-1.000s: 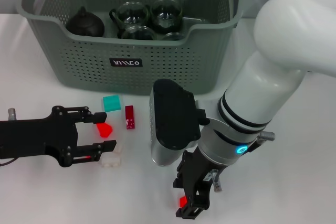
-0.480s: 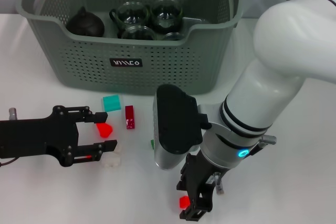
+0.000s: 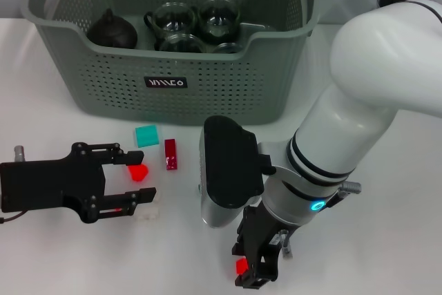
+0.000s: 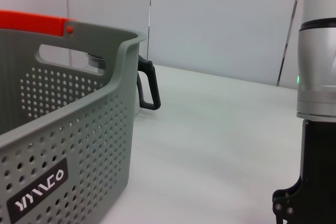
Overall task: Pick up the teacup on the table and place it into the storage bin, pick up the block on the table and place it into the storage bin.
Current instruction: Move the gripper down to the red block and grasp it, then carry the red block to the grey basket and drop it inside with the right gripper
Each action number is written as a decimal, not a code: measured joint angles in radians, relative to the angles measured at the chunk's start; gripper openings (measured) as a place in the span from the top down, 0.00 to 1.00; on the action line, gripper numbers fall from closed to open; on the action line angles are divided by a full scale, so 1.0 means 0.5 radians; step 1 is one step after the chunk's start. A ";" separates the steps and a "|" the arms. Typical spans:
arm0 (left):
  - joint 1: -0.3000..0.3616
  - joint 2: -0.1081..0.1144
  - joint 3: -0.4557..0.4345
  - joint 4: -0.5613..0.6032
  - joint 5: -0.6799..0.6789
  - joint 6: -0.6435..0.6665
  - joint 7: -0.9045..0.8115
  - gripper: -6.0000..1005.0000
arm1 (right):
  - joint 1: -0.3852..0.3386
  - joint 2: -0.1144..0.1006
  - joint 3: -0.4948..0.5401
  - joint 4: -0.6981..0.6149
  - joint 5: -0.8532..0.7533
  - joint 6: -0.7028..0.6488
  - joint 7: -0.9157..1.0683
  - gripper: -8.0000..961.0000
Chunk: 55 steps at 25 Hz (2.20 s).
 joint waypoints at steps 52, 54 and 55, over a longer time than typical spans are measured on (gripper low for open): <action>-0.014 0.006 -0.104 -0.002 -0.020 0.046 0.058 0.35 | 0.120 -0.072 1.636 -0.606 -0.486 0.133 0.077 0.77; -0.022 0.007 -0.103 -0.015 -0.033 0.046 0.058 0.35 | 0.163 -0.084 1.643 -0.438 -0.509 0.268 0.039 0.77; -0.026 0.007 -0.103 -0.018 -0.033 0.046 0.058 0.35 | 0.183 -0.090 1.646 -0.351 -0.515 0.330 0.020 0.77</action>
